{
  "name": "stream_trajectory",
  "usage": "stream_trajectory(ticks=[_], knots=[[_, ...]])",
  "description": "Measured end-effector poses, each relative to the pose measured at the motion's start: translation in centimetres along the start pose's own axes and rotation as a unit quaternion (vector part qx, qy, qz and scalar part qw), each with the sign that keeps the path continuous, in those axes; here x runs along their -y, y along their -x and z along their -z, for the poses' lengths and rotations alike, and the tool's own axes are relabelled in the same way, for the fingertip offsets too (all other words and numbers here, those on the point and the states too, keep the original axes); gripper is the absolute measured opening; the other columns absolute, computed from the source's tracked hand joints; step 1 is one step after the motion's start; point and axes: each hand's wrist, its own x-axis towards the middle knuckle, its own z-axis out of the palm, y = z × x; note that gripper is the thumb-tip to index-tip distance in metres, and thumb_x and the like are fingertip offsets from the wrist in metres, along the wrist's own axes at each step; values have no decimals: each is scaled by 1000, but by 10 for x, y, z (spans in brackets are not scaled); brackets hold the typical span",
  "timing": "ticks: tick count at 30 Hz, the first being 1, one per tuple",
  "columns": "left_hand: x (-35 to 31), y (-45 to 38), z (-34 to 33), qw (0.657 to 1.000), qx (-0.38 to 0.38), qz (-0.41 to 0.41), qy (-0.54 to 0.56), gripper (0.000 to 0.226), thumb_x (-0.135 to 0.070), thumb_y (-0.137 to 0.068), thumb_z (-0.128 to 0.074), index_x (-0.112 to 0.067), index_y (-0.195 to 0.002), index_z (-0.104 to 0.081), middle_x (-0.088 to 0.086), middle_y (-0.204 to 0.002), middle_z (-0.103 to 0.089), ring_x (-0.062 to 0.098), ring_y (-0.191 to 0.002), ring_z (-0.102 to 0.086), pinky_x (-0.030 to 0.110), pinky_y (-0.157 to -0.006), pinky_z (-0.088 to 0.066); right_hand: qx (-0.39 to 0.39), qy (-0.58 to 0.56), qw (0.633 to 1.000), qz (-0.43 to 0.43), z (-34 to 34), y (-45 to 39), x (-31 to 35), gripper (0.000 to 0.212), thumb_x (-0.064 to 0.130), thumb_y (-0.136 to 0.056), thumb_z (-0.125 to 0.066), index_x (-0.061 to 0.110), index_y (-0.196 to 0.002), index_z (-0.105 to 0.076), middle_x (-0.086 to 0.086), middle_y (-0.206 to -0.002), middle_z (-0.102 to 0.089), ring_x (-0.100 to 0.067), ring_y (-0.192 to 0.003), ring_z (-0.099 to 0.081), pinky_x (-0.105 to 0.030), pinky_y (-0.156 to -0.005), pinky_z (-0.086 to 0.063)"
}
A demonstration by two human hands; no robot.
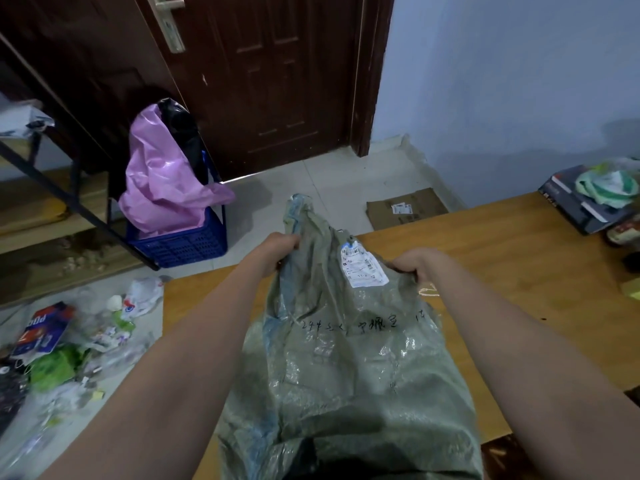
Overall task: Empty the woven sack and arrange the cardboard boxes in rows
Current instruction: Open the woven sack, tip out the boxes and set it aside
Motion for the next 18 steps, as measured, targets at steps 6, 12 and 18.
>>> stream_trajectory(ticks=[6,12,18], knots=[[-9,24,25,981,7,-41,189,58,-9,-38,-52,-6,-96,-57,17,-96,-58,31,-84,-58,39,-75,-49,-74,-78,980,166,17,72,13,12,1,-94,-55,8,-96,-64,-18,-99,-70,-29,-83,-67,-45,-79,-58],[-36,98,38,962,32,-90,254,26,1,-53,-46,-1,-78,-56,16,-83,-59,29,-76,-63,29,-61,-54,-71,-228,899,366,9,146,17,19,2,-94,-60,21,-94,-62,-6,-98,-71,-21,-86,-68,-39,-85,-54],[-18,122,47,959,113,-104,240,49,-33,-78,-74,-9,-120,-64,12,-121,-69,25,-108,-66,40,-101,-47,-104,-209,867,440,-13,194,27,15,19,-101,-54,25,-107,-67,1,-99,-74,-16,-92,-70,-32,-82,-55]])
